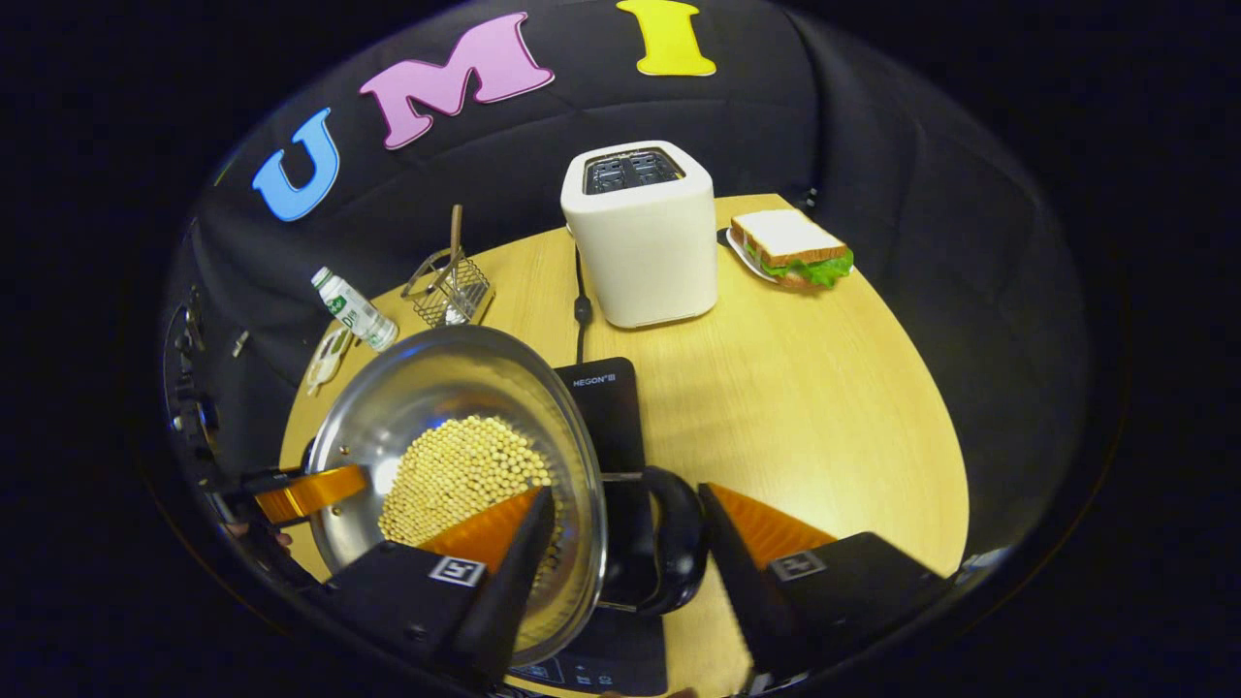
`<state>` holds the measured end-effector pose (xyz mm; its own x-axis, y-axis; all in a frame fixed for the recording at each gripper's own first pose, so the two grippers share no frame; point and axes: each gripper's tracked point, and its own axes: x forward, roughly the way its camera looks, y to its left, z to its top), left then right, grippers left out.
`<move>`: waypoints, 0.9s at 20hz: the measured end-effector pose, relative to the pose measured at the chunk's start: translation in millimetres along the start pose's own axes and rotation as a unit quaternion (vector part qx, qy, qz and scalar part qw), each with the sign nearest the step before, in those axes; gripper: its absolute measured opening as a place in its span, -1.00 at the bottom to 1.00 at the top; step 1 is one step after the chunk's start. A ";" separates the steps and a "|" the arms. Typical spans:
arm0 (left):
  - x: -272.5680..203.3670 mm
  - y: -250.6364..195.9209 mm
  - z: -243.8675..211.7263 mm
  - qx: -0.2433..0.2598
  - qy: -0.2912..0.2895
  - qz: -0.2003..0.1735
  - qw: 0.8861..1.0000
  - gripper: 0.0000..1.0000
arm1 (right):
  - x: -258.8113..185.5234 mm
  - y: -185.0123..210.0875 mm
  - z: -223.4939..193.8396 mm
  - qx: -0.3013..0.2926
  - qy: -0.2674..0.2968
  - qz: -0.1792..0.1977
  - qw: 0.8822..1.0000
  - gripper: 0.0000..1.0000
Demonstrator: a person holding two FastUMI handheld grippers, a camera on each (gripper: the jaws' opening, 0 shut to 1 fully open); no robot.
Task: First push the handle of the pot to place it horizontally, then grasp the pot with both hands and set it on the induction cooktop.
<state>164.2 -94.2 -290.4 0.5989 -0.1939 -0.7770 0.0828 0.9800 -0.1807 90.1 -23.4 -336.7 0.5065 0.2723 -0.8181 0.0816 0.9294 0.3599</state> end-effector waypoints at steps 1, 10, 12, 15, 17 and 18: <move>-2.0 4.1 2.6 0.009 -0.007 0.016 1.000 0.72 | 1.2 -1.7 -1.0 0.002 0.000 -0.003 1.000 0.99; -38.0 0.5 19.0 0.002 -0.064 0.020 0.998 0.92 | -43.1 -10.9 33.0 0.014 -0.098 -0.025 0.995 0.98; -54.7 -4.4 28.3 0.007 -0.090 0.015 0.996 0.92 | -63.4 -13.8 44.5 0.009 -0.135 -0.032 0.990 0.98; -83.4 -11.2 42.7 0.021 -0.131 0.012 0.991 0.92 | -93.2 -12.6 60.0 -0.006 -0.184 -0.041 0.982 0.98; -102.1 -19.2 52.0 0.028 -0.157 0.007 0.987 0.92 | -114.9 -10.3 67.7 -0.017 -0.209 -0.046 0.977 0.98; -113.3 -24.6 57.3 0.032 -0.171 0.001 0.985 0.92 | -125.6 -7.6 73.0 -0.022 -0.223 -0.048 0.973 0.98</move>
<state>139.9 -93.8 -163.3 0.8310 -0.1763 -0.5275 0.1242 0.9833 -0.1329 88.5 -82.8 -204.0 0.8220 0.0579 -0.5665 0.1149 0.9575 0.2646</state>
